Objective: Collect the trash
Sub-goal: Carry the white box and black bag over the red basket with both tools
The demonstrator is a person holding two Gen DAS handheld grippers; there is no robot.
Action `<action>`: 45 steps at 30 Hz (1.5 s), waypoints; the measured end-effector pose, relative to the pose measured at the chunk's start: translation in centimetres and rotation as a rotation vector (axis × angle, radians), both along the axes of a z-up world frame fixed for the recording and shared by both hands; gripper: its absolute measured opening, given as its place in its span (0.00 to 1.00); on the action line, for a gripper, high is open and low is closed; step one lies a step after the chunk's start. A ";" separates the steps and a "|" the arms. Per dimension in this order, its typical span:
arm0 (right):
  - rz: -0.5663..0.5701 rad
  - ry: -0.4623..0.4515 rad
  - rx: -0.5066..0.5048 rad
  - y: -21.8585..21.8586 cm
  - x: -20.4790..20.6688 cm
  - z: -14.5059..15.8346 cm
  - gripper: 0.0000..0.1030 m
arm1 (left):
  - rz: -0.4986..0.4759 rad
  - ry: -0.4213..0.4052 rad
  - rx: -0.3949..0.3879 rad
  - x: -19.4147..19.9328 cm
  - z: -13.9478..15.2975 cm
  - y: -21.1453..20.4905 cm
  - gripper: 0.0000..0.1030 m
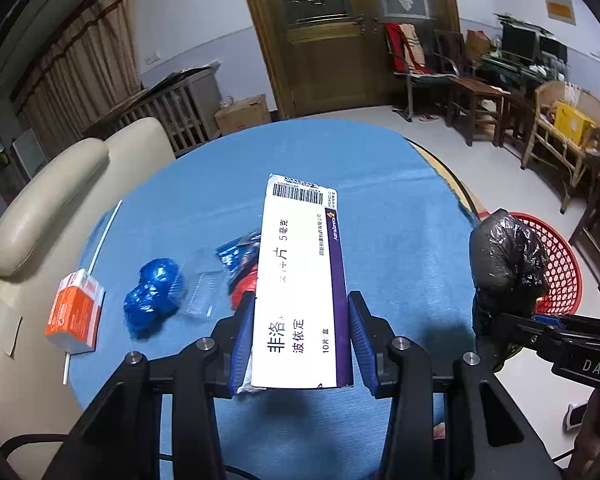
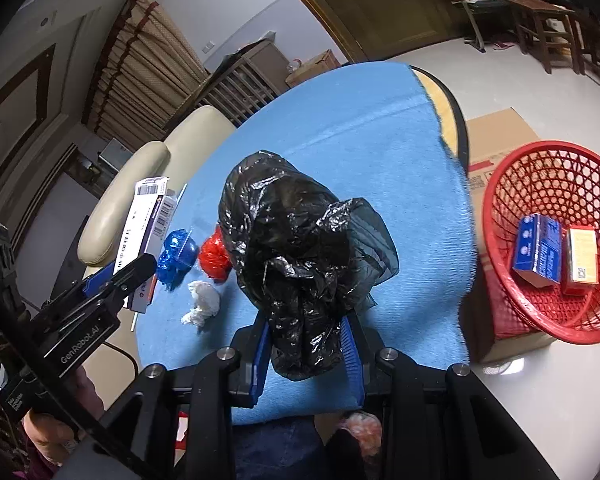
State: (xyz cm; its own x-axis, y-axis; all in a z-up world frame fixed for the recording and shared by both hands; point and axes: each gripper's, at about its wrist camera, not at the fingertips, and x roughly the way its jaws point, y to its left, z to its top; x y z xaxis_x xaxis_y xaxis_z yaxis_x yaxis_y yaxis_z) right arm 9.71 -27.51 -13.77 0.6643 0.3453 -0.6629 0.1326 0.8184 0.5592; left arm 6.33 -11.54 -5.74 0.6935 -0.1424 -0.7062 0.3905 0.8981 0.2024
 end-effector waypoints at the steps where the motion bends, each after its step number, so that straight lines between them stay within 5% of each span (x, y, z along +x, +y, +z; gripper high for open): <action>1: -0.011 -0.003 0.000 -0.3 -0.3 0.0 0.33 | -0.006 0.000 0.003 -0.1 0.0 -0.4 0.45; 22: -0.228 -0.042 0.050 -8.2 -5.6 0.9 0.33 | -0.174 -0.030 0.047 -1.4 0.2 -9.2 0.45; 31: -0.351 0.001 0.058 -13.0 -7.4 -1.2 0.35 | -0.358 0.113 -0.033 -0.1 -1.8 -15.4 0.45; 42: -0.479 0.023 0.078 -18.5 -9.9 -3.1 0.36 | -0.533 0.277 -0.024 0.2 -5.1 -23.6 0.47; 45: -0.491 0.017 0.104 -19.4 -10.5 -3.5 0.36 | -0.568 0.279 -0.005 -0.6 -5.3 -24.5 0.61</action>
State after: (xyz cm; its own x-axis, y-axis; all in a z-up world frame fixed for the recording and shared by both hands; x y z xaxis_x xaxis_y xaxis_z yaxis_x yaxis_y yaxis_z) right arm -0.82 -46.93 -17.22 0.7545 0.0595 -0.6536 0.4978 0.5971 0.6290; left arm 5.73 -36.01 -11.05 0.2988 -0.4380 -0.8479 0.8442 0.5356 0.0208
